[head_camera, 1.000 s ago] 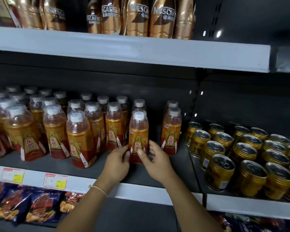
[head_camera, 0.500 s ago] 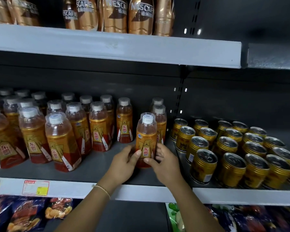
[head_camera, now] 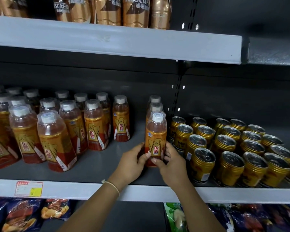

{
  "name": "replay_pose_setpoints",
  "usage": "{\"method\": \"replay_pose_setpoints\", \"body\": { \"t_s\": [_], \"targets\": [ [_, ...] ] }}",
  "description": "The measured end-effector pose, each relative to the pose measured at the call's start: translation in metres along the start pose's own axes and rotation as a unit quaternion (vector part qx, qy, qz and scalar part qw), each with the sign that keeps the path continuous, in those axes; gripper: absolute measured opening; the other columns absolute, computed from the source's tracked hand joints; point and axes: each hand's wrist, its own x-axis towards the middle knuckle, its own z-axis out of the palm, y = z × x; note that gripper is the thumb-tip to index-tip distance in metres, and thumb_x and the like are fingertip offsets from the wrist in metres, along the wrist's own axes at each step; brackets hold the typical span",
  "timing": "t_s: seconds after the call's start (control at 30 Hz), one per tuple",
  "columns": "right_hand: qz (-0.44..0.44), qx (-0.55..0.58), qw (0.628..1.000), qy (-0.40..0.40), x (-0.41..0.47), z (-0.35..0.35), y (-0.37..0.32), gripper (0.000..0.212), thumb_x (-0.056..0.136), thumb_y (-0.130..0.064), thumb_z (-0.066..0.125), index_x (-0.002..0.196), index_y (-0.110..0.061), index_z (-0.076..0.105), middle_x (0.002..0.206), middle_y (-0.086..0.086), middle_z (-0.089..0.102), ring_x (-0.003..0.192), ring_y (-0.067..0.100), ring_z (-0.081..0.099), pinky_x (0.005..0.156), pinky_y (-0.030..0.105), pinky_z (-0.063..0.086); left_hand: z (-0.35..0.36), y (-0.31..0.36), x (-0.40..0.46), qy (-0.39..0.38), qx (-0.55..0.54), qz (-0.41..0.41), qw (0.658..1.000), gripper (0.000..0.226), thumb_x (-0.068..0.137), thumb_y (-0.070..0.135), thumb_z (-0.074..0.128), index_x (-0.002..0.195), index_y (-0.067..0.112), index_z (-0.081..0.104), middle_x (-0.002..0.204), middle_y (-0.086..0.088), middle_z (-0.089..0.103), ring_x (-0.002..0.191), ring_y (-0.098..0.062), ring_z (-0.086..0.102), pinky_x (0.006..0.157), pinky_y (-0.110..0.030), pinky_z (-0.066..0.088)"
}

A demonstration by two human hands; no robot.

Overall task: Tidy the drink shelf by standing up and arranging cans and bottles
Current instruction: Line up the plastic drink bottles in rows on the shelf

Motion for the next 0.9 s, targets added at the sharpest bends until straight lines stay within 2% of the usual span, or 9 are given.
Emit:
{"method": "replay_pose_setpoints", "body": {
  "t_s": [0.1,0.2,0.33,0.43,0.57,0.67,0.8,0.9],
  "targets": [
    [0.001,-0.002,1.0,0.007,0.002,0.001,-0.001,0.078,0.085,-0.018,0.08,0.15,-0.032,0.041,0.137,-0.006,0.061,0.118,0.011,0.061,0.105,0.037,0.051,0.002,0.0,0.002,-0.001,0.016,0.011,1.0,0.043,0.097,0.029,0.058,0.137,0.015,0.052,0.117,0.017,0.059,0.11,-0.002,0.055,0.086,0.003,0.033],
    [0.001,-0.008,1.0,0.012,0.004,0.003,-0.001,0.078,0.085,-0.02,0.08,0.151,-0.031,0.041,0.138,-0.005,0.061,0.119,0.013,0.061,0.105,0.04,0.051,0.003,0.0,0.005,-0.007,0.034,0.011,0.999,0.045,0.099,0.029,0.054,0.141,0.014,0.047,0.127,0.001,0.06,0.117,-0.012,0.054,0.094,-0.013,0.037],
    [-0.001,-0.014,1.0,0.014,0.005,0.003,-0.002,0.077,0.085,-0.018,0.08,0.151,-0.029,0.041,0.136,-0.003,0.062,0.119,0.013,0.062,0.106,0.041,0.051,0.005,0.0,0.007,-0.019,0.033,0.0,0.999,0.043,0.1,0.029,0.051,0.14,0.015,0.044,0.127,-0.003,0.062,0.116,-0.019,0.057,0.098,-0.028,0.045],
    [0.0,-0.017,1.0,0.017,0.004,0.003,-0.002,0.077,0.086,-0.016,0.079,0.151,-0.028,0.041,0.137,-0.002,0.062,0.12,0.013,0.062,0.106,0.039,0.051,0.006,-0.001,0.007,-0.011,0.086,-0.006,0.996,0.046,0.1,0.034,0.048,0.142,0.016,0.041,0.123,-0.006,0.061,0.115,-0.022,0.051,0.1,-0.039,0.043],
    [0.004,-0.024,1.0,0.019,0.0,0.004,-0.003,0.076,0.087,-0.017,0.078,0.152,-0.026,0.04,0.139,0.001,0.061,0.123,0.015,0.061,0.107,0.043,0.05,0.006,-0.002,0.005,0.019,0.151,0.016,0.988,0.047,0.1,0.038,0.048,0.141,0.015,0.045,0.12,-0.006,0.064,0.112,-0.022,0.049,0.101,-0.04,0.038],
    [-0.016,-0.03,0.999,0.037,-0.002,0.003,-0.004,0.074,0.086,-0.018,0.08,0.15,-0.024,0.044,0.136,0.0,0.063,0.12,0.013,0.062,0.105,0.04,0.052,0.004,-0.001,0.003,0.046,0.173,0.037,0.983,0.046,0.098,0.039,0.052,0.136,0.013,0.052,0.115,-0.007,0.065,0.108,-0.022,0.051,0.097,-0.036,0.039],
    [-0.071,-0.045,0.989,0.119,-0.01,0.001,-0.005,0.057,0.087,-0.021,0.078,0.139,-0.015,0.056,0.127,0.004,0.067,0.113,0.015,0.063,0.098,0.036,0.054,-0.001,0.009,-0.004,0.099,0.147,0.08,0.981,0.03,0.097,0.027,0.056,0.119,0.008,0.064,0.109,-0.009,0.068,0.102,-0.027,0.058,0.094,-0.037,0.043],
    [-0.154,-0.07,0.962,0.215,-0.017,0.001,-0.012,0.034,0.089,-0.012,0.075,0.121,-0.004,0.068,0.113,0.012,0.069,0.1,0.025,0.067,0.085,0.042,0.058,-0.011,0.012,-0.011,0.145,0.112,0.076,0.98,0.025,0.098,0.008,0.051,0.116,0.004,0.067,0.111,-0.011,0.069,0.104,-0.029,0.061,0.096,-0.042,0.047]
  ]
}}
